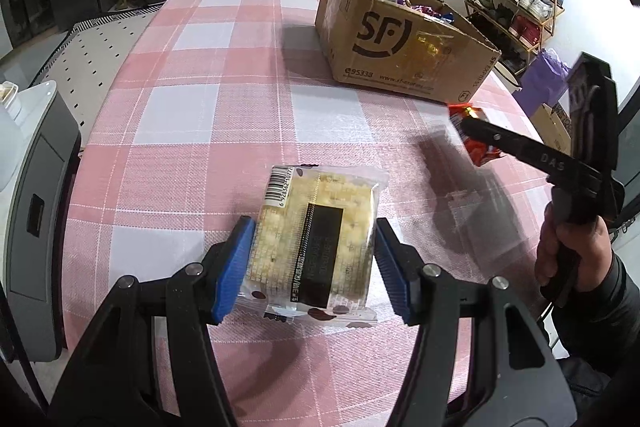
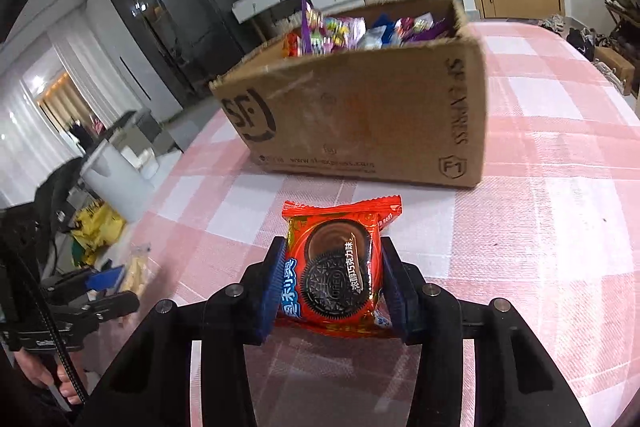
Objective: Organize snacks
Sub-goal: 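Carry both packs over the box and open both tools to drop them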
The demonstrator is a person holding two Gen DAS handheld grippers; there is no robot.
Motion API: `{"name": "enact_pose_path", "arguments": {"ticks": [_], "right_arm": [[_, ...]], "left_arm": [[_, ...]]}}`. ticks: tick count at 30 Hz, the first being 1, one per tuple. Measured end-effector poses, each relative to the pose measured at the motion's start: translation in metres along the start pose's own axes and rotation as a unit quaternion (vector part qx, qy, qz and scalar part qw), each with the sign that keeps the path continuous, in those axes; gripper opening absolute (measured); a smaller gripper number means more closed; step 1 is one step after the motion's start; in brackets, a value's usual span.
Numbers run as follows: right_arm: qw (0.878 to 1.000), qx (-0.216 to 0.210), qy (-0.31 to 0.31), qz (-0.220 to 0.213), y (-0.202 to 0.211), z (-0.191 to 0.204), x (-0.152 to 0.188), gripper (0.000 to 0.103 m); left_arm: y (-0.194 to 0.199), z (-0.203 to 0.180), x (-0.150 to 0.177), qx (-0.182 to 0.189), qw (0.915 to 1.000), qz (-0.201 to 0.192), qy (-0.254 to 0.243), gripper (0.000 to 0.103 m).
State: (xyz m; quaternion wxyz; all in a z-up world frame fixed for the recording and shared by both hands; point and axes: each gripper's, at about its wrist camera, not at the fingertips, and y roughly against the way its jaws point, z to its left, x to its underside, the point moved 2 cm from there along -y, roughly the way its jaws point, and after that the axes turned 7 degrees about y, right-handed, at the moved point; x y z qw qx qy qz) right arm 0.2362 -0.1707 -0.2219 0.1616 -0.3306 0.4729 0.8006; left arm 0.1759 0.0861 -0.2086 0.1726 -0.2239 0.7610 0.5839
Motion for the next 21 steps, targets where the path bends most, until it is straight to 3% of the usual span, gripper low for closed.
{"name": "enact_pose_path", "arguments": {"ticks": [8, 21], "right_arm": [[0.999, -0.015, 0.000, -0.040, 0.043, -0.004, -0.002, 0.045], [0.993, -0.050, 0.044, -0.102, 0.108, 0.030, -0.030, 0.045]], "left_arm": [[0.012, -0.014, -0.007, -0.002, 0.9998, -0.019, -0.008, 0.057], [0.029, -0.060, -0.044, 0.013, 0.9973, -0.056, -0.045, 0.057]]}}
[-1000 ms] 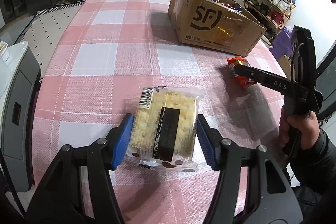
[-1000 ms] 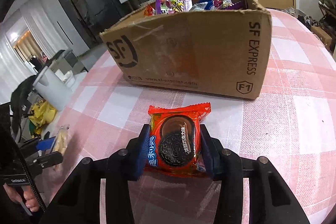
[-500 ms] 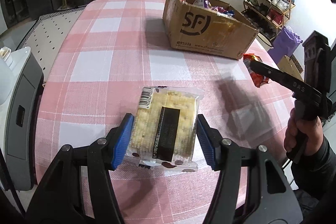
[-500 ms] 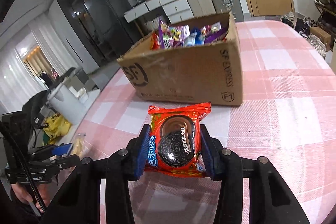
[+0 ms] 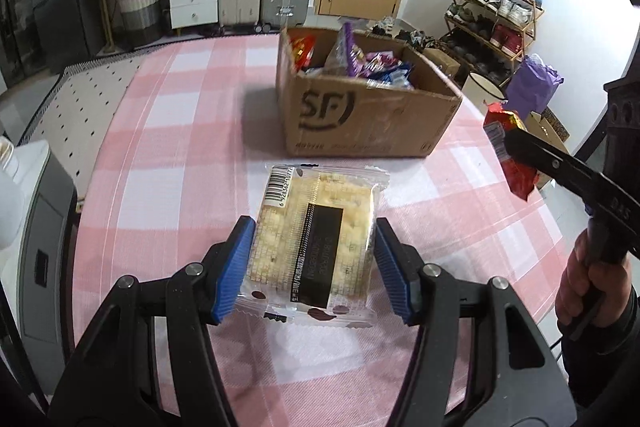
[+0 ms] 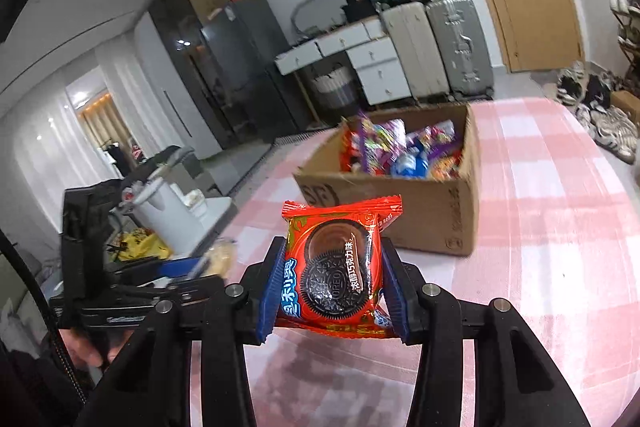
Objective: Organize snacks
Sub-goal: 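Carry both packs over the box and open both tools to drop them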
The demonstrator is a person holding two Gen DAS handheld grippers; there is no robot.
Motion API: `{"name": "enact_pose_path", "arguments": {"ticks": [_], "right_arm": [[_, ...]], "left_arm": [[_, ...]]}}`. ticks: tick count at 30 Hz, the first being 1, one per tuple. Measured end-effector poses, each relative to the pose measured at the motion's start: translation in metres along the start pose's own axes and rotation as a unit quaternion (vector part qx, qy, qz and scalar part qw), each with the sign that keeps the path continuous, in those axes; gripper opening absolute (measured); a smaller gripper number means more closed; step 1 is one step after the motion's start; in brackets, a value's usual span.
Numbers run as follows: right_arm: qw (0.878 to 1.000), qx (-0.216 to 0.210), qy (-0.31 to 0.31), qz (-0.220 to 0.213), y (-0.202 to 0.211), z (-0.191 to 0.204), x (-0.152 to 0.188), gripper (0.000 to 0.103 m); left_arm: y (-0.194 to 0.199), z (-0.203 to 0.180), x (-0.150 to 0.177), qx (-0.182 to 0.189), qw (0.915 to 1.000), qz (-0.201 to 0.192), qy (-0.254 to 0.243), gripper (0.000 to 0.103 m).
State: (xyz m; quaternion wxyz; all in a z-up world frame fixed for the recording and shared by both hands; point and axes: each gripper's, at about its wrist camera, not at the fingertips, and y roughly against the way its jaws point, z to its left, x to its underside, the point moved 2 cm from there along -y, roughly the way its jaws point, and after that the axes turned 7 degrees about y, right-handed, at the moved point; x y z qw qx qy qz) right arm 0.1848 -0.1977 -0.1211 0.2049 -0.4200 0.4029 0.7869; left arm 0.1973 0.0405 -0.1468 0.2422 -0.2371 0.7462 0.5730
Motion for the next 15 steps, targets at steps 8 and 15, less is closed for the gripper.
{"name": "enact_pose_path", "arguments": {"ticks": [8, 15], "right_arm": [[0.999, -0.010, 0.021, -0.022, 0.017, 0.015, -0.022, 0.045], [0.998, -0.008, 0.046, -0.041, 0.029, 0.021, -0.050, 0.045]], "left_arm": [[0.005, -0.018, -0.030, 0.010, 0.9996, -0.023, -0.016, 0.057], [0.021, -0.030, -0.064, 0.014, 0.9979, -0.056, -0.031, 0.057]]}}
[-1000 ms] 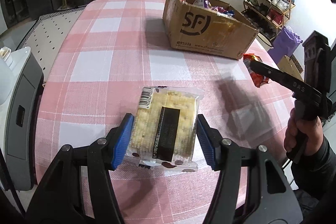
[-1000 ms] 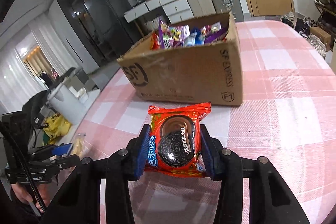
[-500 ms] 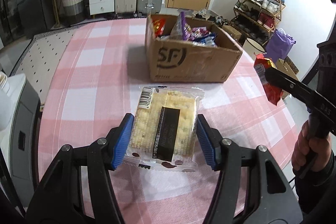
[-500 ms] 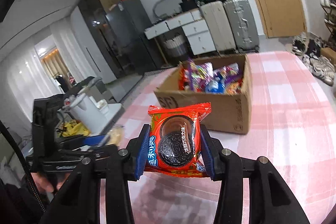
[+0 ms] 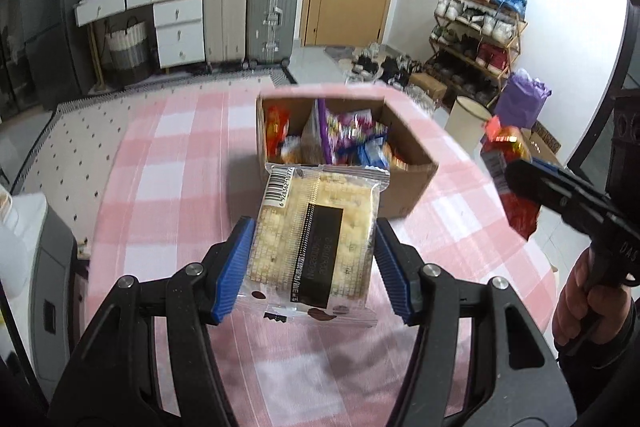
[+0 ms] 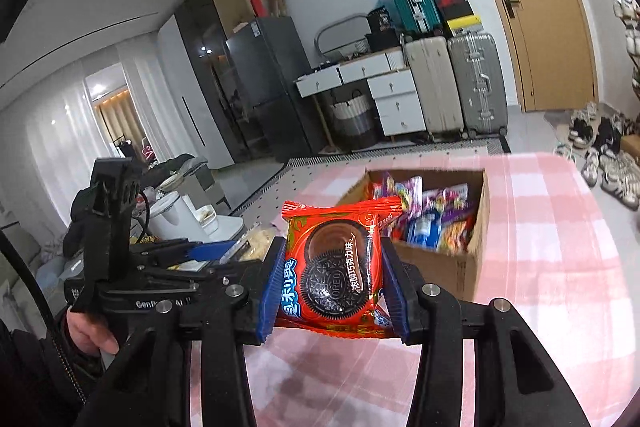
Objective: Organize snacks
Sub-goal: 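Carry both packs over the box and open both tools to drop them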
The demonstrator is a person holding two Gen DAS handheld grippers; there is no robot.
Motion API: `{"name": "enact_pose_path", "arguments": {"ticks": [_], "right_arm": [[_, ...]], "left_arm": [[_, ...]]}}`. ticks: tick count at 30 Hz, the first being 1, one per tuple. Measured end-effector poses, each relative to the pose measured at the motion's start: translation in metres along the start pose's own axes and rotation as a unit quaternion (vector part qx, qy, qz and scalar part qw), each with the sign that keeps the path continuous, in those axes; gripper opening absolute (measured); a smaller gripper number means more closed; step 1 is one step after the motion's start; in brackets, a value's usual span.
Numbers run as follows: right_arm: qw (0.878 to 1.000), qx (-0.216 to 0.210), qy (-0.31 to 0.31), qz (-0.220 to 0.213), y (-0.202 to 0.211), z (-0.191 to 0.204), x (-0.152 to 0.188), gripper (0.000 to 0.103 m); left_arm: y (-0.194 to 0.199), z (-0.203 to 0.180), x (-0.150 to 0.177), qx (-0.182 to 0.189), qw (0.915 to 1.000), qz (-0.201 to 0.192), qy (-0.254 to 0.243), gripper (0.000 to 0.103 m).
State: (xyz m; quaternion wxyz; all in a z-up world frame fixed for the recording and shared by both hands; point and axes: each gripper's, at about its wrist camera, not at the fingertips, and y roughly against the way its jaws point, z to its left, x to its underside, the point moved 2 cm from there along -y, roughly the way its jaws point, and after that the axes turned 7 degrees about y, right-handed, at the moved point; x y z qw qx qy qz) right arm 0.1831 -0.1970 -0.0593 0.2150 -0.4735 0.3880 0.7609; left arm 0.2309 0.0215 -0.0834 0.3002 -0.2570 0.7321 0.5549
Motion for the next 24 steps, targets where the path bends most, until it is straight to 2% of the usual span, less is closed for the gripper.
{"name": "enact_pose_path", "arguments": {"ticks": [9, 16, 24], "right_arm": [[1.000, 0.010, 0.022, -0.007, -0.006, -0.014, -0.037, 0.045], [0.999, 0.018, 0.046, 0.008, -0.029, -0.028, -0.065, 0.045], [1.000, 0.018, 0.022, 0.014, -0.063, -0.062, -0.085, 0.045]], "left_arm": [[-0.007, -0.008, -0.057, 0.011, 0.9999, -0.010, -0.006, 0.057], [-0.035, -0.019, -0.093, 0.011, 0.9998, 0.003, -0.014, 0.057], [-0.076, -0.020, -0.135, 0.022, 0.9995, 0.020, 0.005, 0.057]]}}
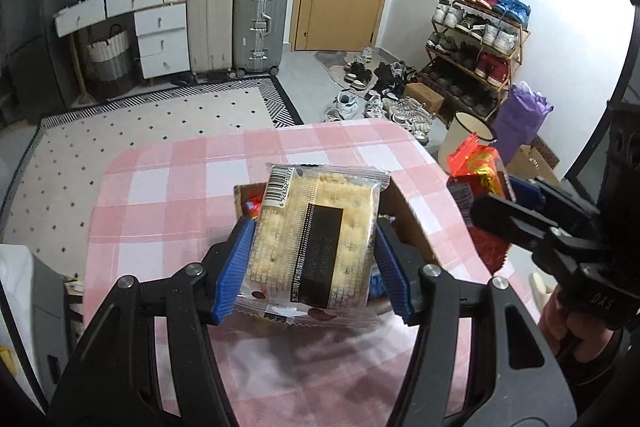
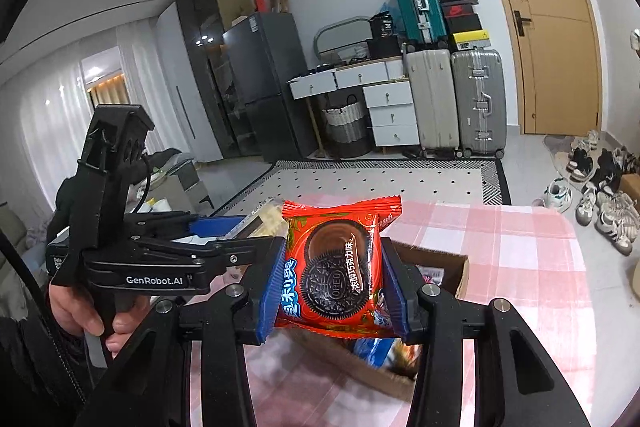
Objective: Organize snacks
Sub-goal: 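Carry both packs over the box and open both tools to drop them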
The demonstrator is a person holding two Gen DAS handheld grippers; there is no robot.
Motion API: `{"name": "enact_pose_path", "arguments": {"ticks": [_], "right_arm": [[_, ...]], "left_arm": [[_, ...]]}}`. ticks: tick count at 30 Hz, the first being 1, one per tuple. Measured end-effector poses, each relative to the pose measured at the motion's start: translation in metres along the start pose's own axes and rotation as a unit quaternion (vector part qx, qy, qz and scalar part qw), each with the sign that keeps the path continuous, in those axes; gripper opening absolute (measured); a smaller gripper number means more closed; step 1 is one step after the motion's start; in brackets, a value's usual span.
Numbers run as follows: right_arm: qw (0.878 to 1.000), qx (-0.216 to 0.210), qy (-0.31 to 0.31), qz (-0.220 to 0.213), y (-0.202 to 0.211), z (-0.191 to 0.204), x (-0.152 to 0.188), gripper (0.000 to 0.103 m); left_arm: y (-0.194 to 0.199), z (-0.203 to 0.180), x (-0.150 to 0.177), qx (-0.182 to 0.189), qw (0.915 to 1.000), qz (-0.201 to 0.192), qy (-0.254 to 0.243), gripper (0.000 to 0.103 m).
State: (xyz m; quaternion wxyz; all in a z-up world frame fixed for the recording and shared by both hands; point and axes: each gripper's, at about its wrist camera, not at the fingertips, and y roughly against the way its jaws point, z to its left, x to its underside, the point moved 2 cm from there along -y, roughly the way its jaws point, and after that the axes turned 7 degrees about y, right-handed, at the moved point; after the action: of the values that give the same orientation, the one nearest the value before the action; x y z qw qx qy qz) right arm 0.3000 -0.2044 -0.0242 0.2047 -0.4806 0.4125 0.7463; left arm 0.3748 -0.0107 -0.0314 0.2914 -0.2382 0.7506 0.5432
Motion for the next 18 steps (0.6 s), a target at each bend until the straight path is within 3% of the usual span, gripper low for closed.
{"name": "enact_pose_path", "arguments": {"ticks": [6, 18], "right_arm": [[1.000, 0.010, -0.022, 0.007, -0.024, -0.029, -0.010, 0.045], [0.998, 0.014, -0.042, 0.043, -0.080, -0.064, 0.007, 0.045]], "left_arm": [[-0.032, -0.003, -0.019, 0.018, 0.9996, 0.019, 0.006, 0.057], [-0.094, -0.004, -0.006, 0.010, 0.9984, 0.055, -0.009, 0.057]]}}
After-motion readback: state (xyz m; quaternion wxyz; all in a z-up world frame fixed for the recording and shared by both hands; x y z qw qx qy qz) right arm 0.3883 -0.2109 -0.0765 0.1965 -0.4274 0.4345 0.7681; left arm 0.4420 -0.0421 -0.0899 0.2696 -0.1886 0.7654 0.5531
